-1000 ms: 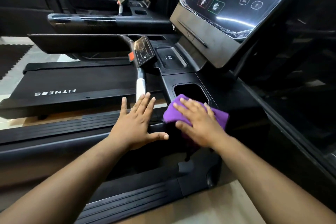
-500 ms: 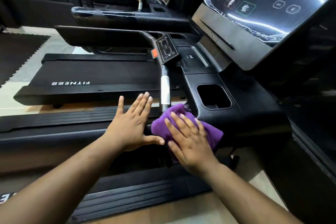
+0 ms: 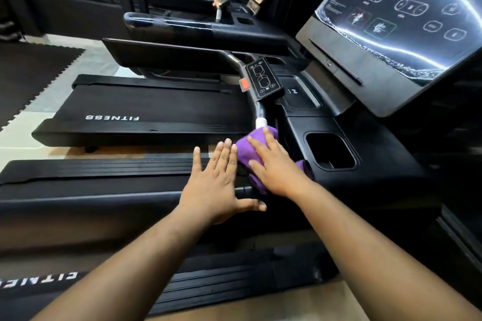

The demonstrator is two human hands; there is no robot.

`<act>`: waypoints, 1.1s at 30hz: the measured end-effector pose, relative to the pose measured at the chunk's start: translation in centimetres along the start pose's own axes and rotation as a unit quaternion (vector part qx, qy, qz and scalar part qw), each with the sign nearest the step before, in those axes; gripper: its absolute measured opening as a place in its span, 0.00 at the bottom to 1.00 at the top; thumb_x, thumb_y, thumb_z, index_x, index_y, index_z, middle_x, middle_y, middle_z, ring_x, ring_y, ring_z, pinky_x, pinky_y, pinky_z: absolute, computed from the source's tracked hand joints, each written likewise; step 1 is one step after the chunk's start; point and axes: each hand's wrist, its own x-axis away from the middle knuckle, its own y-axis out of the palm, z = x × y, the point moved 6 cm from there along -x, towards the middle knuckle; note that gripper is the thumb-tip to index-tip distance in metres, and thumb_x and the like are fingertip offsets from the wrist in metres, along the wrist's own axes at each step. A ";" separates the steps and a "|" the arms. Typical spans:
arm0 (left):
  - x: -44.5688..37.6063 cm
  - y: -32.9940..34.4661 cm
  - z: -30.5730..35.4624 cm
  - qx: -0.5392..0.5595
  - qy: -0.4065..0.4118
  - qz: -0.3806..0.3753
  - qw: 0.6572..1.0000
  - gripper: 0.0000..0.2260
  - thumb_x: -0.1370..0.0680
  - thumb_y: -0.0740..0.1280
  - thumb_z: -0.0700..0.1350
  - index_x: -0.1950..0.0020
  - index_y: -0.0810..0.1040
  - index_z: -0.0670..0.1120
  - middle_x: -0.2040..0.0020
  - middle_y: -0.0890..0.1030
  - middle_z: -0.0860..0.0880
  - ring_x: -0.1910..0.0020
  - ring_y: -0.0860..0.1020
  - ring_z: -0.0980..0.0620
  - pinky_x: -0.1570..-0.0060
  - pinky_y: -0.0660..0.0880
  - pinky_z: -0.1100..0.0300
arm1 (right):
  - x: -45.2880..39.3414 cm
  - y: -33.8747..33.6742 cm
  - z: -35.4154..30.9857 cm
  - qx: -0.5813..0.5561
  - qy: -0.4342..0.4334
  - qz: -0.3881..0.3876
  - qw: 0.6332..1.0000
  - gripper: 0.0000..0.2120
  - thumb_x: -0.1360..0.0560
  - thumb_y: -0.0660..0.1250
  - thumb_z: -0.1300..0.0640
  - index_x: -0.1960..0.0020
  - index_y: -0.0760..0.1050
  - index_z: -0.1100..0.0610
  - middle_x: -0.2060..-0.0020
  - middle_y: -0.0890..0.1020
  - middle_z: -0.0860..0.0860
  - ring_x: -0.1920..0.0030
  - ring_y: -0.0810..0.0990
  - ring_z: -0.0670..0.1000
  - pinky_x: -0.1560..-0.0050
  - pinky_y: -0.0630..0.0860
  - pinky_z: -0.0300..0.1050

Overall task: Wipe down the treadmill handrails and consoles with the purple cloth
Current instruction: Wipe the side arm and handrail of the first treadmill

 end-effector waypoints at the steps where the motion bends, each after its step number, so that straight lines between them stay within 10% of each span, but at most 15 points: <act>1: -0.1 0.0 0.0 0.000 0.001 -0.002 1.000 0.63 0.41 0.35 0.87 0.21 0.26 0.43 0.20 0.28 0.46 0.20 0.28 0.50 0.24 0.33 0.32 | 0.7 0.3 0.3 0.008 -0.008 -0.004 1.000 0.31 0.18 0.63 0.48 0.17 0.56 0.46 0.17 0.42 0.51 0.18 0.50 0.61 0.19 0.52 0.57; 10: 0.4 -0.2 0.4 -0.003 0.002 0.000 1.000 0.64 0.40 0.38 0.88 0.22 0.25 0.42 0.21 0.25 0.46 0.21 0.26 0.50 0.24 0.31 0.34 | -5.8 -2.2 -0.1 -0.029 0.055 0.026 0.998 0.30 0.20 0.62 0.51 0.19 0.61 0.45 0.16 0.45 0.49 0.20 0.54 0.63 0.21 0.57 0.57; 15: 0.2 -0.2 0.3 -0.007 0.005 0.008 1.000 0.63 0.39 0.38 0.87 0.22 0.25 0.42 0.21 0.25 0.45 0.22 0.25 0.49 0.24 0.31 0.34 | -0.1 0.1 -0.6 0.030 -0.083 -0.026 0.996 0.22 0.23 0.64 0.49 0.29 0.76 0.45 0.19 0.59 0.46 0.18 0.39 0.58 0.21 0.37 0.48; 20: 0.4 -0.4 0.3 -0.002 -0.002 0.005 1.000 0.65 0.40 0.40 0.88 0.22 0.24 0.42 0.21 0.25 0.45 0.22 0.26 0.49 0.25 0.31 0.34 | -6.7 -2.3 -0.9 0.058 -0.011 -0.011 0.998 0.24 0.23 0.64 0.44 0.27 0.72 0.42 0.17 0.52 0.43 0.18 0.37 0.56 0.24 0.58 0.69; 24: 0.5 -0.4 0.2 0.006 -0.003 0.004 1.000 0.64 0.39 0.42 0.88 0.22 0.24 0.43 0.21 0.24 0.46 0.22 0.25 0.49 0.24 0.30 0.34 | -6.1 -1.7 -1.6 0.050 -0.006 -0.026 0.998 0.22 0.22 0.65 0.47 0.28 0.75 0.44 0.17 0.53 0.45 0.18 0.36 0.59 0.19 0.48 0.62; 27: 0.3 -0.4 0.3 0.008 0.004 0.013 1.000 0.64 0.39 0.41 0.88 0.22 0.24 0.43 0.21 0.25 0.46 0.22 0.25 0.50 0.25 0.30 0.34 | 0.5 -0.9 -1.5 0.027 -0.048 -0.038 0.998 0.22 0.19 0.64 0.48 0.25 0.72 0.43 0.17 0.54 0.46 0.18 0.40 0.59 0.20 0.42 0.54; 33: 0.2 -0.6 0.4 0.019 0.044 0.015 0.999 0.64 0.39 0.44 0.88 0.23 0.22 0.44 0.22 0.22 0.48 0.23 0.23 0.53 0.24 0.30 0.34 | 6.3 -2.2 -1.8 0.146 -0.006 0.003 0.989 0.26 0.18 0.53 0.39 0.20 0.60 0.38 0.20 0.62 0.46 0.25 0.63 0.55 0.31 0.69 0.58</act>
